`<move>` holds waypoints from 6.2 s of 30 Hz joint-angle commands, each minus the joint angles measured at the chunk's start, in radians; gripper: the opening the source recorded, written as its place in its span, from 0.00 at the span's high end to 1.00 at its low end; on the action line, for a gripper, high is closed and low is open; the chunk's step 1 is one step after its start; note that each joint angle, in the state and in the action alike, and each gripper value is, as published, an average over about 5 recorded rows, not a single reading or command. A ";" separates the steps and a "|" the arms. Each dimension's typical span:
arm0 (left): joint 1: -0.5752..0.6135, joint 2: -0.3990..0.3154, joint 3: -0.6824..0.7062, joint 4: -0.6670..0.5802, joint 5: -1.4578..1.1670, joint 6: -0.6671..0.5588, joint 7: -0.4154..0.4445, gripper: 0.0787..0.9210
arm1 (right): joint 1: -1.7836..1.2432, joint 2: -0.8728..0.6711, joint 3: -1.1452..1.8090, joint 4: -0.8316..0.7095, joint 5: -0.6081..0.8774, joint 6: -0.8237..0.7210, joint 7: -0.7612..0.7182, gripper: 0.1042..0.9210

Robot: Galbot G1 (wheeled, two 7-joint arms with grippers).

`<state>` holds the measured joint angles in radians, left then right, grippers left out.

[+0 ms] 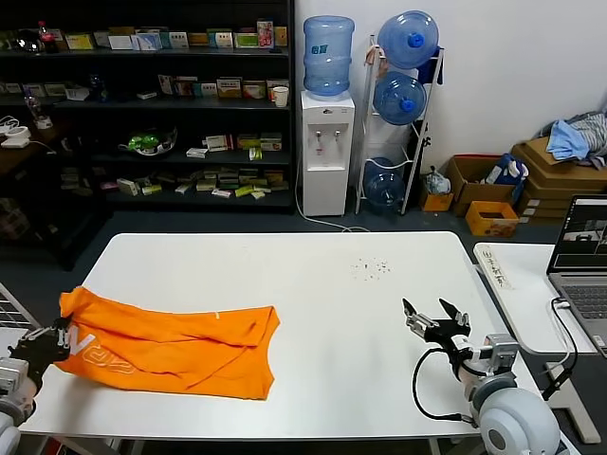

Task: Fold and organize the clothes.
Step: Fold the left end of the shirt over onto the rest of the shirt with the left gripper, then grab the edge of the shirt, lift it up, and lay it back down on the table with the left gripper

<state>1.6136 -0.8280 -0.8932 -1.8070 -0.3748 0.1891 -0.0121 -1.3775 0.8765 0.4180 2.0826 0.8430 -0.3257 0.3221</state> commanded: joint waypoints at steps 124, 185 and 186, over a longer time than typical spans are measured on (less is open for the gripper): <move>-0.170 -0.106 0.359 0.077 -0.344 0.032 0.080 0.78 | 0.027 0.060 -0.039 -0.040 -0.019 -0.013 0.010 0.12; -0.021 0.197 0.007 -0.151 -0.209 0.214 0.031 0.97 | 0.045 0.077 -0.052 -0.049 -0.027 0.002 -0.004 0.12; -0.023 0.187 0.040 -0.186 -0.322 0.240 -0.004 0.97 | 0.045 0.078 -0.052 -0.049 -0.027 0.002 -0.003 0.12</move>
<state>1.5838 -0.6498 -0.9319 -1.8689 -0.3057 0.3308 0.0826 -1.3321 0.9532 0.3660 2.0323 0.8172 -0.3223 0.3161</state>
